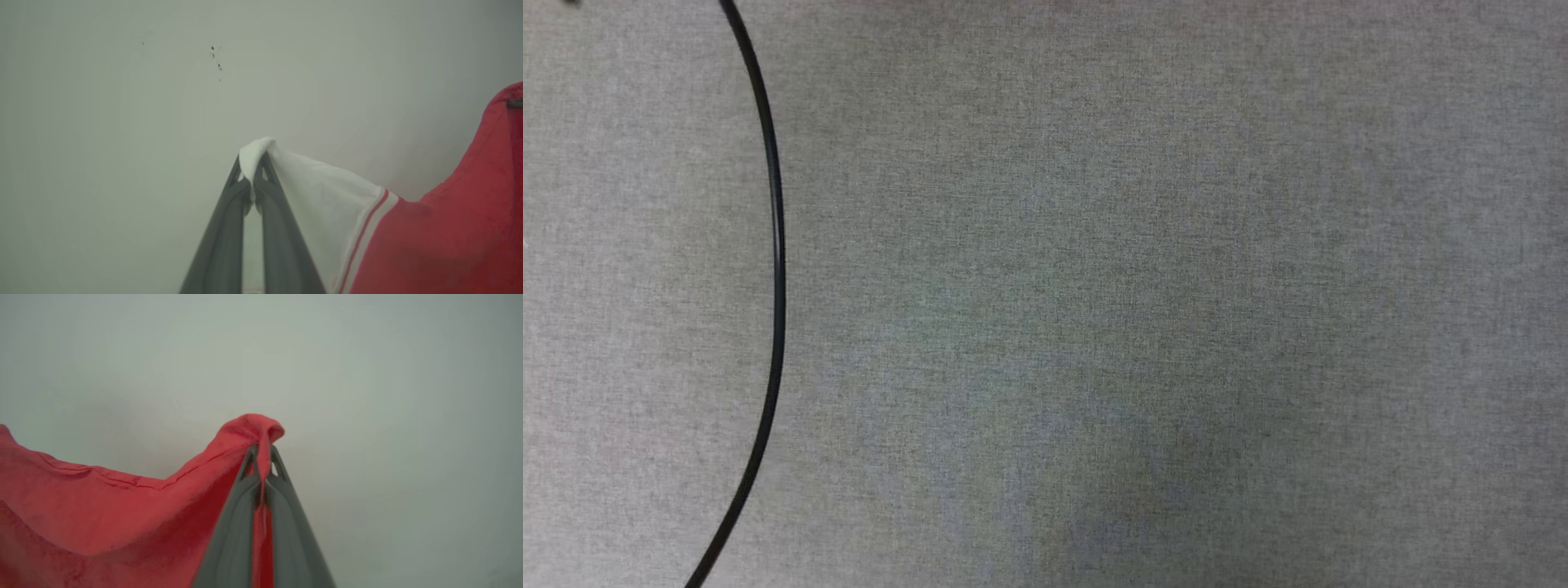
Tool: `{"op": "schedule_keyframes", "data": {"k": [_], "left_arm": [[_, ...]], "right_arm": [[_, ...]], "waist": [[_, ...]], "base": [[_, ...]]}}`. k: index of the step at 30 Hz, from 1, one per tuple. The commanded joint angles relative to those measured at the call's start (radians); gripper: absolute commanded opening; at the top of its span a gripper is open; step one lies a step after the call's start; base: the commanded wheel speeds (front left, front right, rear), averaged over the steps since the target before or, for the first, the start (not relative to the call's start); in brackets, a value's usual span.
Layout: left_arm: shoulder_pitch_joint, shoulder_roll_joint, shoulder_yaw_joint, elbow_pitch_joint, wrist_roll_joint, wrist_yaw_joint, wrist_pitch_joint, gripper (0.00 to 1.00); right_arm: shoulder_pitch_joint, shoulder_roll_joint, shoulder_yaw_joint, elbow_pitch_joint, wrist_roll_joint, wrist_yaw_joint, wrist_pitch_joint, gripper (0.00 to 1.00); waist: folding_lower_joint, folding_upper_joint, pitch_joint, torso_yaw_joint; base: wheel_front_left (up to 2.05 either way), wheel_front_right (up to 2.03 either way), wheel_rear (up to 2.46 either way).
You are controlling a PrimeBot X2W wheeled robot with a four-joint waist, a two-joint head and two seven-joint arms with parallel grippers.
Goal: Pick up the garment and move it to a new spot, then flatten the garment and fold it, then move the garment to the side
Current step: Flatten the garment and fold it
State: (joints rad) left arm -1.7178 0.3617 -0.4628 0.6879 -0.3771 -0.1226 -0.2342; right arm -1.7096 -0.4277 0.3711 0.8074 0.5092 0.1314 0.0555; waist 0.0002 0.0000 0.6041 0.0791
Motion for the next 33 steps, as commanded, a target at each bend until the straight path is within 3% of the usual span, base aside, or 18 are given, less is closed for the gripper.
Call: {"op": "schedule_keyframes", "data": {"k": [1, 11, 22, 33], "left_arm": [[0.026, 0.007, 0.000, 0.003, -0.007, 0.000, -0.008, 0.00], [0.360, 0.020, 0.010, -0.102, -0.041, 0.027, -0.031, 0.00], [0.877, 0.058, 0.046, -0.338, -0.078, 0.124, -0.032, 0.00], [1.361, 0.101, 0.054, -0.519, -0.156, 0.221, -0.007, 0.00]], "right_arm": [[0.022, 0.007, 0.008, 0.004, 0.009, -0.002, -0.013, 0.00], [0.281, -0.009, 0.126, 0.000, 0.126, -0.002, -0.099, 0.00], [0.679, -0.080, 0.222, -0.128, 0.247, -0.002, -0.163, 0.00], [1.030, -0.128, 0.279, -0.216, 0.279, -0.002, -0.158, 0.00]], "waist": [[-0.0002, 0.0000, -0.001, -0.002], [-0.0002, 0.0000, -0.076, 0.001], [-0.0002, 0.0000, -0.235, 0.004], [-0.0002, 0.0000, -0.390, -0.012]], "base": [[0.00, 0.00, 0.00], [0.00, 0.00, 0.00], [0.00, 0.00, 0.00], [0.00, 0.00, 0.00]]}}
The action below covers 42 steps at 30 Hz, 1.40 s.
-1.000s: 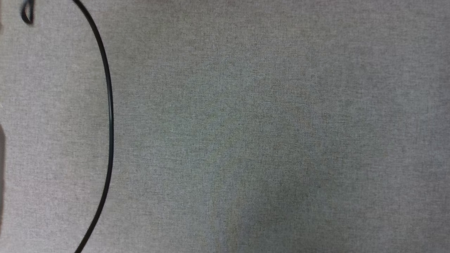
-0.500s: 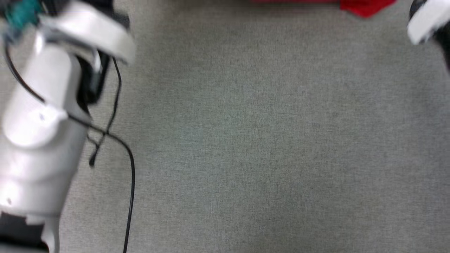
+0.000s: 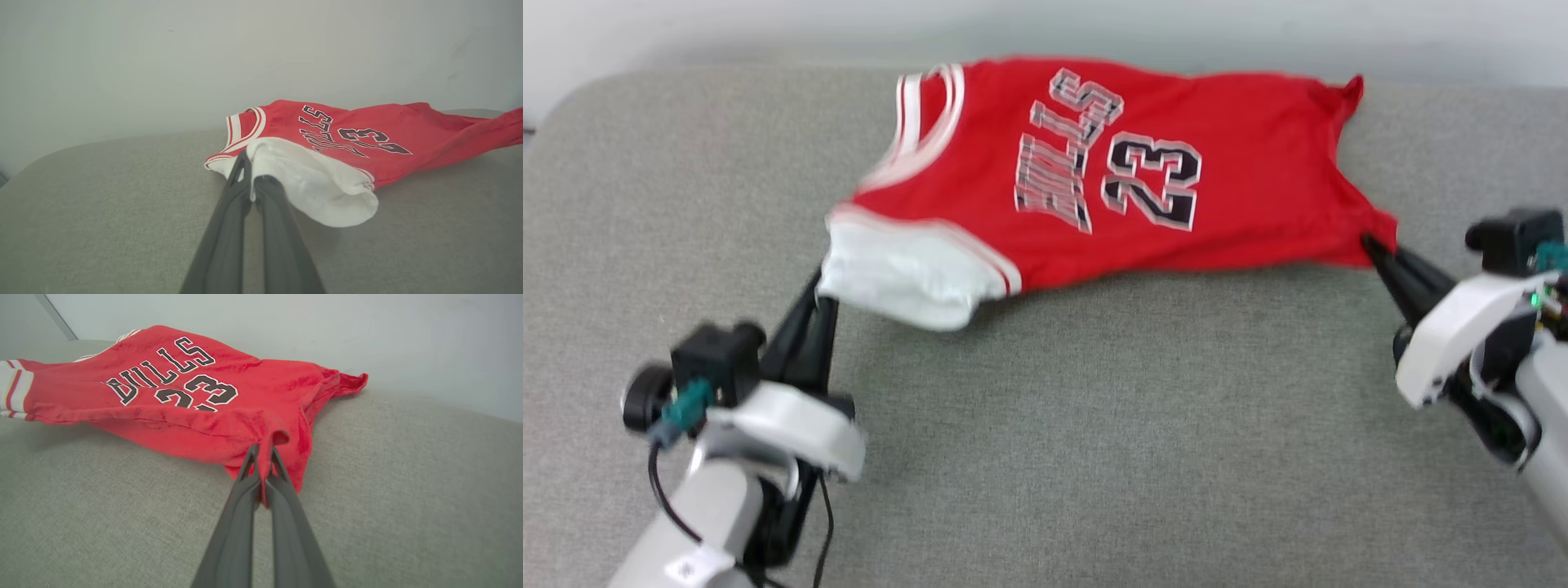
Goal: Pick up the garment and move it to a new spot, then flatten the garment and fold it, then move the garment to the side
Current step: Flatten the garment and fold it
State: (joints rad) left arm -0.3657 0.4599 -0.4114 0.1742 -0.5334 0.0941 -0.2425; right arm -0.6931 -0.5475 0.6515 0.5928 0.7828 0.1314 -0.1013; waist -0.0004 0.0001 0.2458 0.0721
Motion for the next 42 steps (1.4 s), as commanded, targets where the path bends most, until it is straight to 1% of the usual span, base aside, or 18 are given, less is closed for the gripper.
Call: {"op": "schedule_keyframes", "data": {"k": [1, 6, 11, 15, 19, 25, 30, 34, 38, 42], "left_arm": [[0.048, 0.004, 0.002, -0.019, -0.011, 0.012, 0.006, 0.00], [0.206, 0.012, -0.007, -0.074, -0.051, 0.038, 0.030, 0.00], [0.357, 0.021, -0.010, -0.127, -0.098, 0.065, 0.057, 0.00], [0.463, 0.027, -0.022, -0.169, -0.136, 0.076, 0.093, 0.00], [0.549, 0.038, -0.029, -0.207, -0.170, 0.089, 0.125, 0.00], [0.643, 0.052, -0.044, -0.247, -0.218, 0.092, 0.171, 0.00], [0.685, 0.058, -0.054, -0.268, -0.244, 0.087, 0.197, 0.00], [0.683, 0.057, -0.050, -0.274, -0.237, 0.087, 0.181, 0.00], [0.622, 0.066, -0.053, -0.263, -0.216, 0.059, 0.168, 0.00], [0.520, 0.081, -0.052, -0.241, -0.179, 0.037, 0.174, 0.00]], "right_arm": [[0.040, -0.009, 0.003, -0.010, 0.007, -0.002, 0.006, 0.00], [0.171, -0.039, 0.013, -0.048, -0.002, -0.002, 0.016, 0.00], [0.304, -0.068, -0.005, -0.093, -0.014, -0.002, 0.030, 0.00], [0.401, -0.084, -0.030, -0.135, -0.013, -0.002, 0.057, 0.00], [0.500, -0.102, -0.078, -0.174, -0.008, -0.002, 0.072, 0.00], [0.655, -0.114, -0.156, -0.241, -0.017, -0.002, 0.109, 0.00], [0.760, -0.118, -0.234, -0.294, -0.042, -0.002, 0.141, 0.00], [0.795, -0.107, -0.275, -0.327, -0.063, -0.002, 0.161, 0.00], [0.798, -0.076, -0.325, -0.368, -0.086, -0.002, 0.182, 0.00], [0.780, -0.044, -0.352, -0.405, -0.109, -0.002, 0.203, 0.00]], "waist": [[0.0004, -0.0001, -0.044, -0.006], [0.0004, -0.0001, -0.108, -0.002], [0.0004, -0.0001, -0.170, 0.001], [0.0004, -0.0001, -0.208, 0.002], [0.0004, -0.0001, -0.232, 0.009], [0.0004, -0.0001, -0.255, 0.017], [0.0004, -0.0001, -0.262, 0.020], [0.0004, -0.0001, -0.263, 0.020], [0.0004, -0.0001, -0.260, 0.018], [0.0004, -0.0001, -0.258, 0.015]], "base": [[0.00, 0.00, 0.00], [0.00, 0.00, 0.00], [0.00, 0.00, 0.00], [0.00, 0.00, 0.00], [0.00, 0.00, 0.00], [0.00, 0.00, 0.00], [0.00, 0.00, 0.00], [0.00, 0.00, 0.00], [0.00, 0.00, 0.00], [0.00, 0.00, 0.00]]}}
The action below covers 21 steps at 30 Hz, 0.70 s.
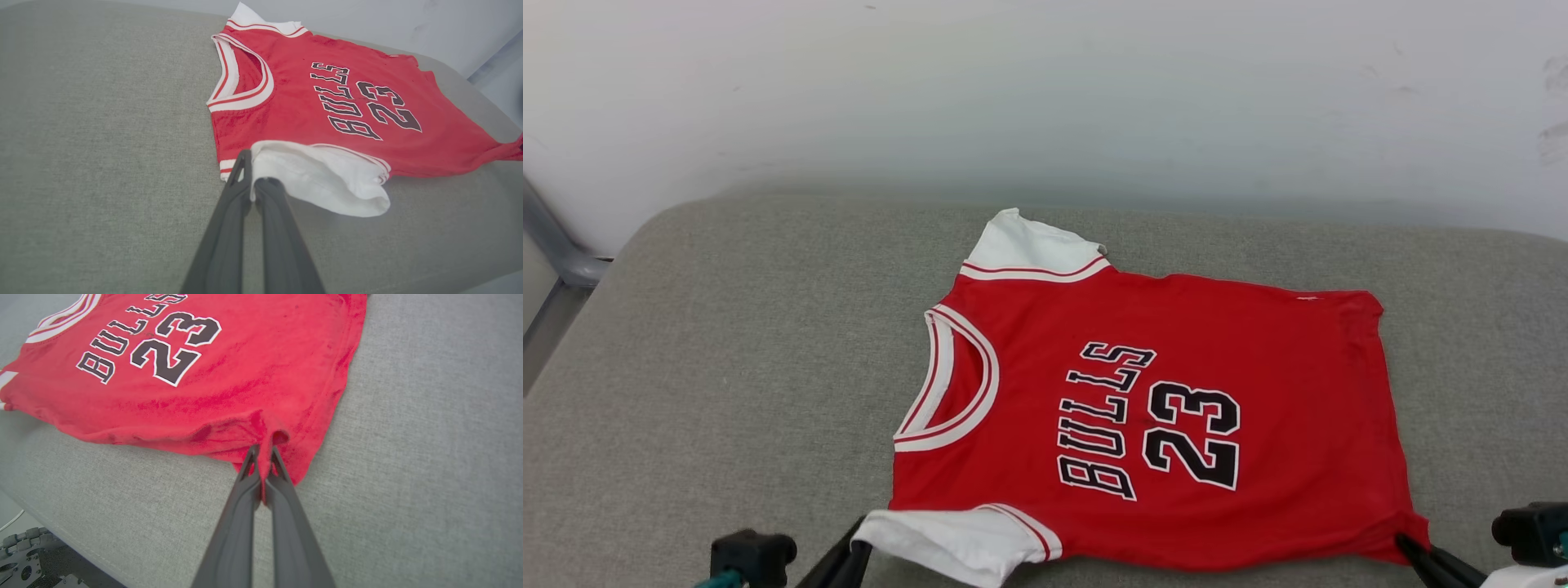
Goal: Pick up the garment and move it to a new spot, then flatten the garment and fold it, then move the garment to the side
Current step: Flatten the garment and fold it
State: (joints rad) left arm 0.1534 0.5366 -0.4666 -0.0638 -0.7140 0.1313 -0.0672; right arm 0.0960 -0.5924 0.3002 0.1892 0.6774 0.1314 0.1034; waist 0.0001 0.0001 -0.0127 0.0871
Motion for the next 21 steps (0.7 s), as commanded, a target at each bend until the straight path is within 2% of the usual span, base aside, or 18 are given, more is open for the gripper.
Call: {"op": "schedule_keyframes", "data": {"k": [1, 12, 21], "left_arm": [[-0.054, 0.013, 0.002, 0.015, 0.015, -0.015, 0.010, 0.00], [-0.320, 0.033, -0.008, 0.103, 0.045, -0.104, 0.081, 0.00], [-0.543, 0.009, -0.026, 0.277, 0.074, -0.175, 0.095, 0.00]], "right_arm": [[-0.022, 0.012, -0.013, -0.015, -0.009, -0.002, 0.008, 0.00], [-0.133, 0.041, -0.030, -0.011, -0.009, -0.001, 0.038, 0.00], [-0.272, 0.047, 0.000, 0.047, 0.002, -0.001, 0.039, 0.00]], "waist": [[-0.0001, -0.0001, 0.001, -0.006], [-0.0001, -0.0001, 0.076, -0.052], [-0.0001, -0.0001, 0.199, -0.086]], "base": [[0.00, 0.00, 0.00], [0.00, 0.00, 0.00], [0.00, 0.00, 0.00]]}}
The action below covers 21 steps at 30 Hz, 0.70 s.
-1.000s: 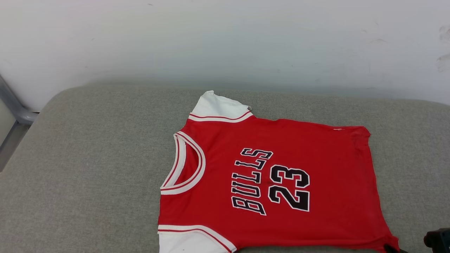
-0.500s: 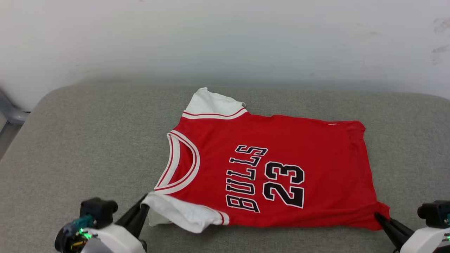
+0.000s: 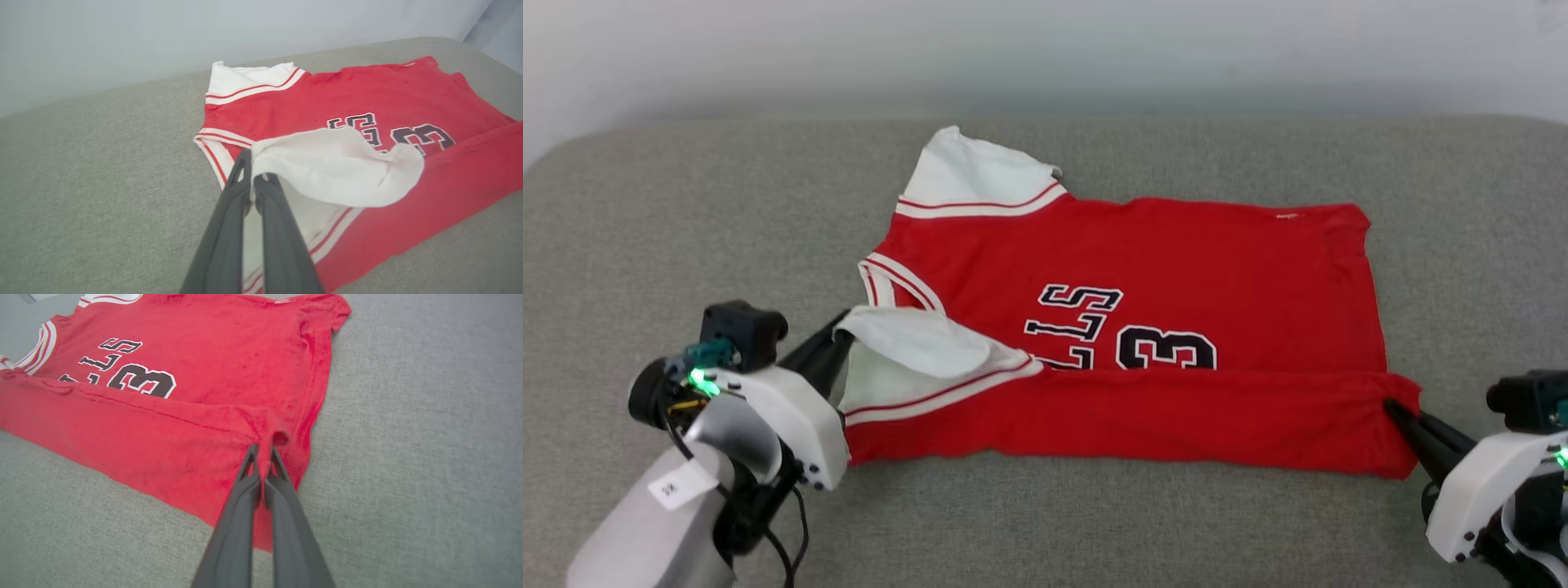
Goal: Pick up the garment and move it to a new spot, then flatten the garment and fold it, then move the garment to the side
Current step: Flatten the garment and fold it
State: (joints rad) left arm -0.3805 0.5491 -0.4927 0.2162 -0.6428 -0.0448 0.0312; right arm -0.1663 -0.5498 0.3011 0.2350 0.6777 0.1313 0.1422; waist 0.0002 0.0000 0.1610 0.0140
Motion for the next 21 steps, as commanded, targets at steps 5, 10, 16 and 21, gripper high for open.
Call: {"op": "schedule_keyframes", "data": {"k": [5, 10, 16, 21], "left_arm": [[-0.097, -0.026, -0.020, 0.135, 0.010, -0.036, -0.016, 0.00], [-0.159, -0.061, -0.054, 0.280, 0.009, -0.061, -0.028, 0.00], [-0.199, -0.104, -0.100, 0.438, -0.006, -0.078, -0.059, 0.00], [-0.226, -0.119, -0.131, 0.514, -0.020, -0.084, -0.104, 0.00]], "right_arm": [[-0.080, 0.011, 0.033, 0.049, 0.004, -0.001, -0.004, 0.00], [-0.128, 0.016, 0.079, 0.100, 0.004, -0.001, 0.006, 0.00], [-0.150, 0.018, 0.125, 0.144, 0.012, -0.001, 0.003, 0.00], [-0.151, 0.005, 0.144, 0.156, 0.024, -0.001, -0.005, 0.00]], "waist": [[-0.0002, 0.0000, 0.081, -0.025], [-0.0002, 0.0000, 0.120, -0.029], [-0.0002, 0.0000, 0.131, -0.031], [-0.0002, 0.0000, 0.117, -0.030]], "base": [[0.00, 0.00, 0.00], [0.00, 0.00, 0.00], [0.00, 0.00, 0.00], [0.00, 0.00, 0.00]]}}
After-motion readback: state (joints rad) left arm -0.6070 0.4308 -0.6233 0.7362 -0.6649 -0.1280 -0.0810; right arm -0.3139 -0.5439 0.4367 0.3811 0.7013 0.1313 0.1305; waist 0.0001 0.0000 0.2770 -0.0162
